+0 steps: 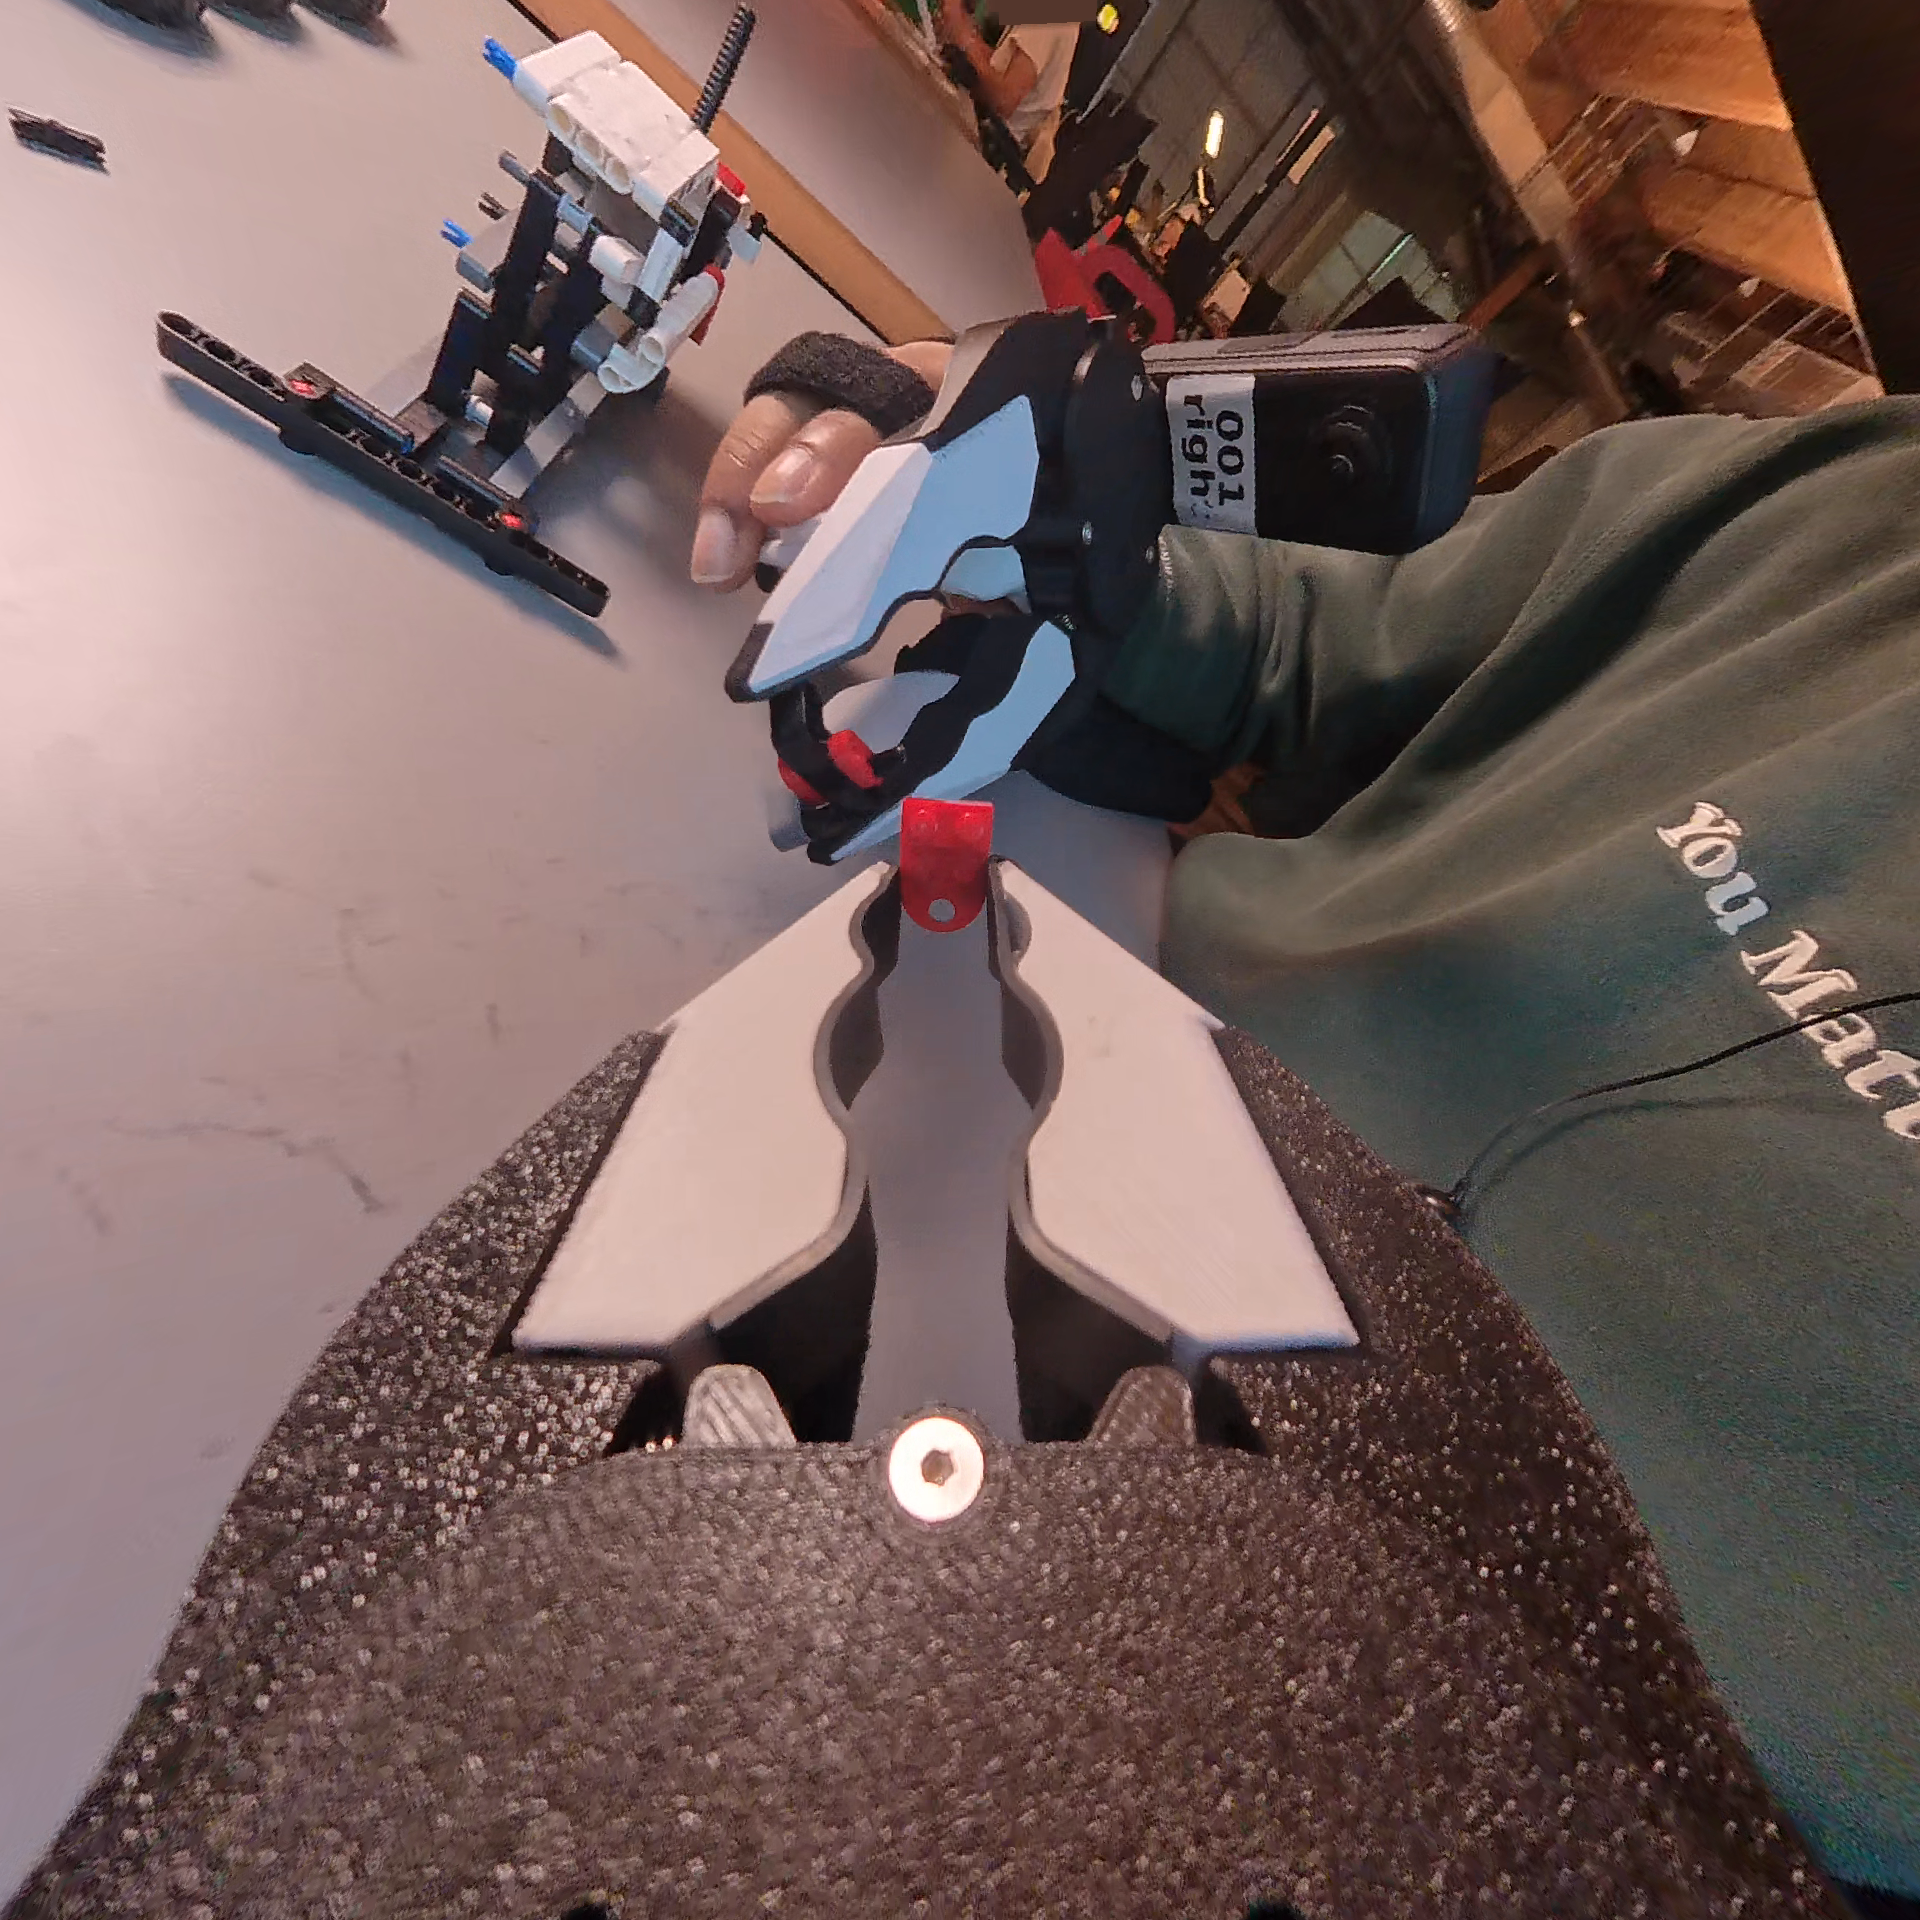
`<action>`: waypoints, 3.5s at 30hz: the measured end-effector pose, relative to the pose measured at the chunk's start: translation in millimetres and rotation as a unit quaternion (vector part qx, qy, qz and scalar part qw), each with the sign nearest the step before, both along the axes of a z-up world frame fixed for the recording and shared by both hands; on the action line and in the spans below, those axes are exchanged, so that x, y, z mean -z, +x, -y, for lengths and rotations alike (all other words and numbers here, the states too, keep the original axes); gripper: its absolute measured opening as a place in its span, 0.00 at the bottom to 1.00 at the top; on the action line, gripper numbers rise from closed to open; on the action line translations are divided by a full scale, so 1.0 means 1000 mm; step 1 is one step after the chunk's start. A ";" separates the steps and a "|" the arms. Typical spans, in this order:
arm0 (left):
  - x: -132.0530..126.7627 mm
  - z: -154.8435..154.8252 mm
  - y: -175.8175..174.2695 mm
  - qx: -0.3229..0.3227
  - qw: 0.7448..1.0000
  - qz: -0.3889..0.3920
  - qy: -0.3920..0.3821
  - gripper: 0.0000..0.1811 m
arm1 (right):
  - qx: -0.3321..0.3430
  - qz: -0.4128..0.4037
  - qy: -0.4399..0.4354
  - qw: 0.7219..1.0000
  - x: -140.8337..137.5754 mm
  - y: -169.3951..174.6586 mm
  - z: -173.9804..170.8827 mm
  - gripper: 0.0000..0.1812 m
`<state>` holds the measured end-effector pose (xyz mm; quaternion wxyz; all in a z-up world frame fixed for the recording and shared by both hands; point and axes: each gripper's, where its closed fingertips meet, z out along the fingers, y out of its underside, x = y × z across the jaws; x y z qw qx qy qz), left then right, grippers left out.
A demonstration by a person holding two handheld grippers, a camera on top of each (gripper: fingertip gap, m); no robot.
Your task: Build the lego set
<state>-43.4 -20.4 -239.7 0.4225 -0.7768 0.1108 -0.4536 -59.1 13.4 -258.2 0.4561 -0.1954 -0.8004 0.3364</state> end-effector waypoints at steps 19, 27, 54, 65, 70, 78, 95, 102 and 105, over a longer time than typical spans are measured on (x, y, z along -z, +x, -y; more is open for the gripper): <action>-0.013 -0.005 0.007 0.063 0.984 0.154 -0.063 0.09 | -0.028 0.022 -0.095 0.995 -0.020 0.008 0.006 0.19; -0.015 -0.007 0.011 0.068 0.977 0.185 -0.078 0.09 | -0.028 0.004 -0.082 0.996 -0.025 0.008 0.008 0.19; -0.040 -0.006 0.015 0.064 0.956 0.284 -0.047 0.12 | -0.086 -0.044 -0.184 0.978 -0.055 0.019 0.023 0.19; -0.063 0.005 0.024 0.100 0.945 0.312 -0.002 0.13 | -0.131 -0.019 -0.314 0.940 -0.075 0.028 0.033 0.19; -0.065 0.006 0.024 0.095 0.950 0.297 0.009 0.09 | -0.137 0.000 -0.330 0.934 -0.074 0.029 0.035 0.19; -0.049 0.004 0.022 0.069 0.975 0.209 0.014 0.08 | -0.120 0.027 -0.285 0.951 -0.054 0.025 0.033 0.19; 0.053 0.000 0.017 0.059 0.979 -0.191 -0.036 0.07 | -0.078 0.092 -0.121 0.985 0.004 0.020 0.023 0.19; -0.006 -0.003 0.022 0.045 0.998 -0.030 0.041 0.08 | -0.109 0.009 -0.229 0.967 -0.043 0.021 0.030 0.19; -0.009 -0.004 0.023 0.038 0.996 -0.053 0.068 0.06 | -0.106 0.006 -0.235 0.966 -0.043 0.021 0.027 0.19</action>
